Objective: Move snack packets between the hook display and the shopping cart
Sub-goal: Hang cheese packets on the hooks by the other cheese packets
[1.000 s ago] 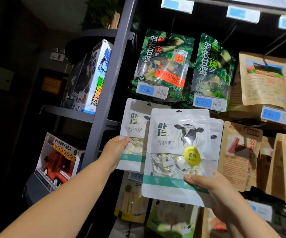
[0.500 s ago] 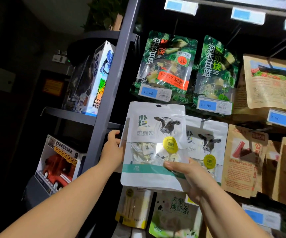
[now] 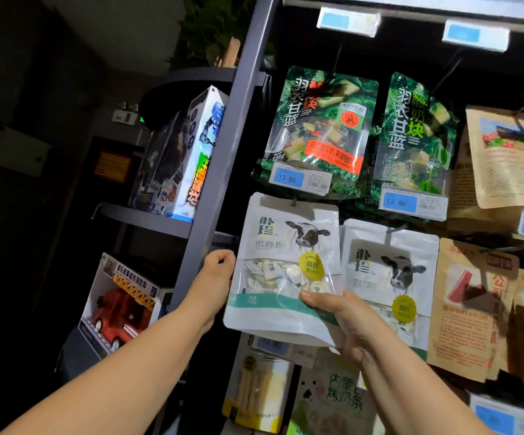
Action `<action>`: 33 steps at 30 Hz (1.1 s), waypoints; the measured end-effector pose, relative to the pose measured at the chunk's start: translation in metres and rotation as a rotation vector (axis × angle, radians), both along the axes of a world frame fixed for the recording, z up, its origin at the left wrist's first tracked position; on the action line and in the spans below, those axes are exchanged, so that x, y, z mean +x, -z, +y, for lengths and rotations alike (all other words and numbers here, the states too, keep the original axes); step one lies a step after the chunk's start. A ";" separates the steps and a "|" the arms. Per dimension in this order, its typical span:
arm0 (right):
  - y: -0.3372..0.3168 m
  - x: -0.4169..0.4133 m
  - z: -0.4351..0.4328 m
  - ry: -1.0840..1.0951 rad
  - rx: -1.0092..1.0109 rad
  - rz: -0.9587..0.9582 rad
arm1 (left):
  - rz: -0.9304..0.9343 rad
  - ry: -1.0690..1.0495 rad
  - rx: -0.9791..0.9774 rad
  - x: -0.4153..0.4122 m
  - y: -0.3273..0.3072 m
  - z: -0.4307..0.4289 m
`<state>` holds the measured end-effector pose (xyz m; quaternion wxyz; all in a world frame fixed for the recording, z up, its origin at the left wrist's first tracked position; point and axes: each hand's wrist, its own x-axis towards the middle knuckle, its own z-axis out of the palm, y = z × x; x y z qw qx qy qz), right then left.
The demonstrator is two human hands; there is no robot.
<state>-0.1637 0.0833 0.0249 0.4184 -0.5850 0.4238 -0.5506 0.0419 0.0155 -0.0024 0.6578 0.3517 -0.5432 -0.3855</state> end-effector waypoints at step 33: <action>0.007 -0.008 -0.061 0.405 0.063 0.458 | -0.273 0.108 0.065 -0.030 -0.007 -0.053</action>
